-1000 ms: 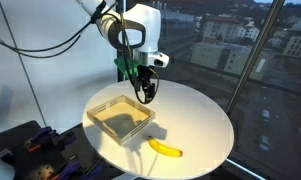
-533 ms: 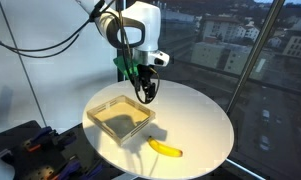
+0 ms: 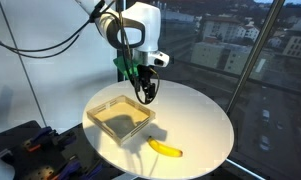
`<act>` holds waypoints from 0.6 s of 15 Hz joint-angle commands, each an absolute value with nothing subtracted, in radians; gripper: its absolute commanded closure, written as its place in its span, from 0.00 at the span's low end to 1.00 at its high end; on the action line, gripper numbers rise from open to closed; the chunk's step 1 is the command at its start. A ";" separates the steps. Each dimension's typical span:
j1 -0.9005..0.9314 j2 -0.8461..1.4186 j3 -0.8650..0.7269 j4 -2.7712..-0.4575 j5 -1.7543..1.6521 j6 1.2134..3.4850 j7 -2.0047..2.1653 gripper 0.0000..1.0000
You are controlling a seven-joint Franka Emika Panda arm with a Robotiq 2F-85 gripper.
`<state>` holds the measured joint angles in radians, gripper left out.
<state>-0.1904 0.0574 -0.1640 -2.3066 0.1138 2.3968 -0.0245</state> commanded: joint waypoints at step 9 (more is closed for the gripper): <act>-0.168 0.012 -0.157 -2.312 0.113 2.390 -0.038 0.00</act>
